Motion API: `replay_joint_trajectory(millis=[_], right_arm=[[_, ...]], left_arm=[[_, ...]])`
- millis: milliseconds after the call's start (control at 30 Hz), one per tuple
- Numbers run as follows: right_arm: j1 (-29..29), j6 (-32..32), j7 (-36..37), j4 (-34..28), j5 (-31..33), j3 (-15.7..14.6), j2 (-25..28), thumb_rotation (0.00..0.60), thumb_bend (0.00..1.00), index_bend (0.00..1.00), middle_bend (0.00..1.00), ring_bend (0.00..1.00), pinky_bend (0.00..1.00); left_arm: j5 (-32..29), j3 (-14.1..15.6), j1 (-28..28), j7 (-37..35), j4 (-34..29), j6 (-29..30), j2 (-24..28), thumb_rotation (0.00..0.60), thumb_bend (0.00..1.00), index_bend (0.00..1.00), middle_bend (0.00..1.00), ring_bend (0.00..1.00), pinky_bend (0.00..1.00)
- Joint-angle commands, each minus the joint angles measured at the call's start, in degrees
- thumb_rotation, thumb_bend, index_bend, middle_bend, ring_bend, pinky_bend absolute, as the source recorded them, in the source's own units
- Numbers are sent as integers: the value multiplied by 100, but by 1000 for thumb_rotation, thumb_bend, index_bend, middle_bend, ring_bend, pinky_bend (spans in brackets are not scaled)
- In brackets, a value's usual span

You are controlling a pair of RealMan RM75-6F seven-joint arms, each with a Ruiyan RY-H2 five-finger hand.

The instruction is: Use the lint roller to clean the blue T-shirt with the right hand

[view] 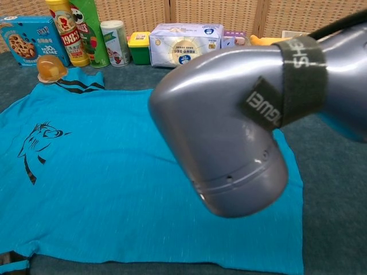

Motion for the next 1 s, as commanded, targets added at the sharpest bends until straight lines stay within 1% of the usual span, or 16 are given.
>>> replay_joint_trajectory(millis=[33, 133, 200, 367, 567, 733, 1000], right_arm=[[97, 30, -89, 103, -49, 124, -119, 600, 1000, 587, 713, 685, 1000], [127, 33, -151, 172, -93, 187, -192, 600, 1000, 586, 713, 685, 1000], [105, 27, -182, 198, -137, 167, -218, 600, 1000, 586, 713, 685, 1000], [-275, -62, -157, 148, -270, -131, -82, 600, 1000, 587, 713, 685, 1000], [-831, -144, -37, -168, -474, -453, 405, 600, 1000, 586, 713, 685, 1000], [-1255, -279, 62, -433, -643, -705, 917, 600, 1000, 586, 713, 685, 1000], [-1635, -456, 263, -767, -836, -877, 1457, 600, 1000, 587, 715, 685, 1000]], left_arm=[[0, 0, -1, -36, 13, 3, 11, 600, 82, 0, 0, 0, 5], [-2, -2, 6, -68, 26, 24, 14, 600, 82, 0, 0, 0, 5], [-1, -2, 7, -81, 32, 28, 17, 600, 82, 0, 0, 0, 5], [-9, -1, 5, -23, 21, 22, 2, 600, 82, 0, 0, 0, 5], [-80, -13, -10, 120, -45, -14, -30, 600, 82, 0, 0, 0, 5], [-98, -4, -38, 421, -154, -92, -86, 600, 83, 0, 0, 0, 5], [-184, -13, -37, 712, -258, -103, -159, 600, 82, 0, 0, 0, 5]])
